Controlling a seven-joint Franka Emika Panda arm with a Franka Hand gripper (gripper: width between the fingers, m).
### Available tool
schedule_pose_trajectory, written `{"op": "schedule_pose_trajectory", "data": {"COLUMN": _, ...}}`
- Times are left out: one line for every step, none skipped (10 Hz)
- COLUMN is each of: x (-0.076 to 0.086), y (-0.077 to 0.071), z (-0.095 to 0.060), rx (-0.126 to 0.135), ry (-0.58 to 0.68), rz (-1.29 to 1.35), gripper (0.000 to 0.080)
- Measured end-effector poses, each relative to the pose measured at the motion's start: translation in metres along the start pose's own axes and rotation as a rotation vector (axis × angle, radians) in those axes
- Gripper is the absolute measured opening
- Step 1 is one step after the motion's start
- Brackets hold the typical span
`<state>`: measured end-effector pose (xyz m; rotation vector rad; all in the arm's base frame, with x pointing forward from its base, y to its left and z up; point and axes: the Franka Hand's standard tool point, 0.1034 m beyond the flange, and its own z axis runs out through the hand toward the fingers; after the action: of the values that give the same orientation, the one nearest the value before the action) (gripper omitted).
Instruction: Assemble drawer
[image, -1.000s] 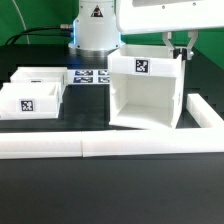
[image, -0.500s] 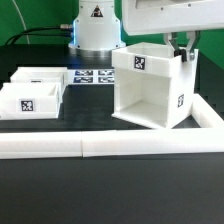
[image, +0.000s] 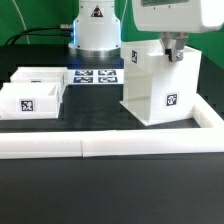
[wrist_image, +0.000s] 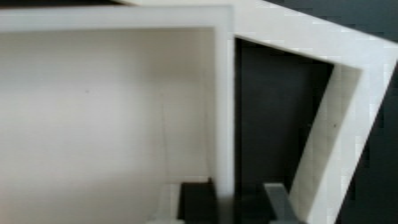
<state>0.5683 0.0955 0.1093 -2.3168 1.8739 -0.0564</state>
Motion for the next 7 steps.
{"op": "schedule_pose_trajectory", "data": {"x": -0.001, "y": -0.001, "z": 0.000, "rx": 0.003, "ry": -0.002, "rz": 0.012, "gripper": 0.0038}}
{"op": "schedule_pose_trajectory", "data": {"x": 0.000, "y": 0.000, "z": 0.000, "rx": 0.004, "ry": -0.006, "rz": 0.045, "gripper": 0.0038}}
{"op": "schedule_pose_trajectory", "data": {"x": 0.000, "y": 0.000, "z": 0.000, "rx": 0.006, "ry": -0.012, "rz": 0.095, "gripper": 0.0038}}
{"op": "schedule_pose_trajectory", "data": {"x": 0.001, "y": 0.000, "z": 0.000, "rx": 0.006, "ry": -0.015, "rz": 0.104, "gripper": 0.0038}}
{"op": "schedule_pose_trajectory", "data": {"x": 0.001, "y": -0.001, "z": 0.000, "rx": 0.006, "ry": -0.015, "rz": 0.085, "gripper": 0.0038}}
{"op": "schedule_pose_trajectory", "data": {"x": 0.005, "y": -0.007, "z": 0.001, "rx": 0.013, "ry": -0.021, "rz": 0.108, "gripper": 0.0038}}
{"op": "schedule_pose_trajectory", "data": {"x": 0.012, "y": -0.021, "z": 0.002, "rx": 0.031, "ry": -0.022, "rz": 0.131, "gripper": 0.0038}}
